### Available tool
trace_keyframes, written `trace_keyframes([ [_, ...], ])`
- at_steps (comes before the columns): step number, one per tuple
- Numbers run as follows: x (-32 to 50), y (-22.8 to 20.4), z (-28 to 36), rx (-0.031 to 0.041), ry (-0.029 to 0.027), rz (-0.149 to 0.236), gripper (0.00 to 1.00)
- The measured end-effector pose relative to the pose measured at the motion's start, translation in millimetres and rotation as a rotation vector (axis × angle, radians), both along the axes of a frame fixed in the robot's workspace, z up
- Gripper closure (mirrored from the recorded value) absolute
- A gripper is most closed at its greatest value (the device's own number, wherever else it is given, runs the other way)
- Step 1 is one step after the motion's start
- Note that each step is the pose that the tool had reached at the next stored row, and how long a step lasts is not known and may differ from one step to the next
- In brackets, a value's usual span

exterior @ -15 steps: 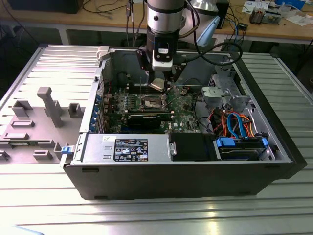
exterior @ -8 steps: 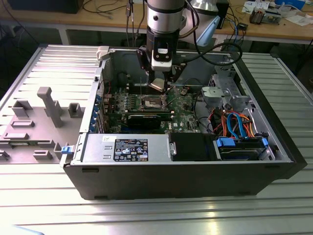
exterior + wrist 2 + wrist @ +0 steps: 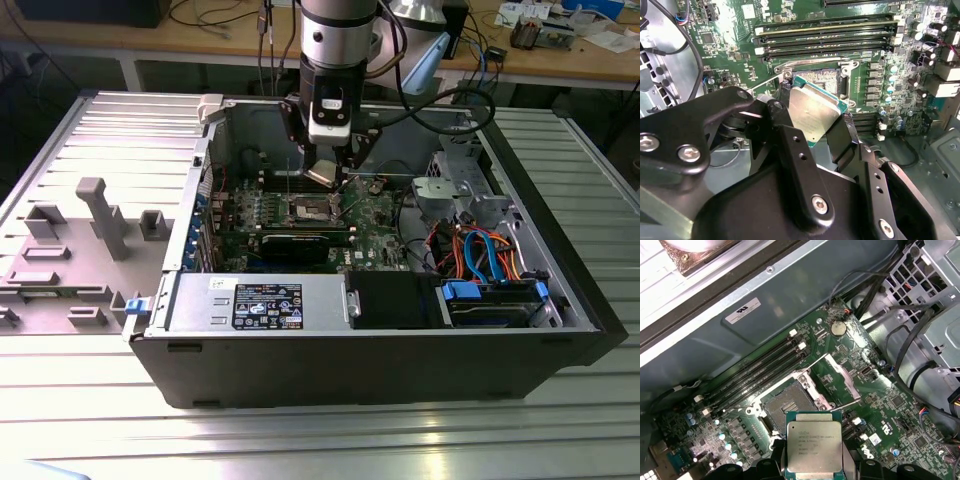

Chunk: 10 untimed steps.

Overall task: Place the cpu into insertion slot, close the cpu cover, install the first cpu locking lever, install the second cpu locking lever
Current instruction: 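Place the cpu into insertion slot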

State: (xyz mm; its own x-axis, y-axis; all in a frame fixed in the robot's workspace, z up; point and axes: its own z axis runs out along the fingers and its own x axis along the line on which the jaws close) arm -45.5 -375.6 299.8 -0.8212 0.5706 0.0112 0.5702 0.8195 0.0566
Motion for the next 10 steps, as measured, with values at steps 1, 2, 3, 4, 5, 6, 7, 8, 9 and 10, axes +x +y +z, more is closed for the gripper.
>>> trace_keyframes([
  [1,0.0,0.0,0.0,-0.0001,0.0,-0.002,0.46],
  [2,0.0,0.0,0.0,-0.0002,0.0,-0.004,0.46],
  [3,0.0,0.0,0.0,-0.0005,0.0,-0.006,0.46],
  [4,0.0,0.0,0.0,-0.0006,0.0,-0.007,0.46],
  [5,0.0,0.0,-0.1,-0.0008,0.0,-0.01,0.46],
  [6,0.0,0.0,-0.1,-0.001,0.0,-0.012,0.46],
  [7,0.0,0.0,-0.1,-0.0011,0.0,-0.014,0.46],
  [8,0.0,0.0,-0.1,-0.0012,0.0,-0.016,0.46],
  [9,0.0,0.0,-0.1,-0.0013,0.0,-0.017,0.46],
  [10,0.0,0.0,-0.2,-0.0015,0.0,-0.02,0.46],
])
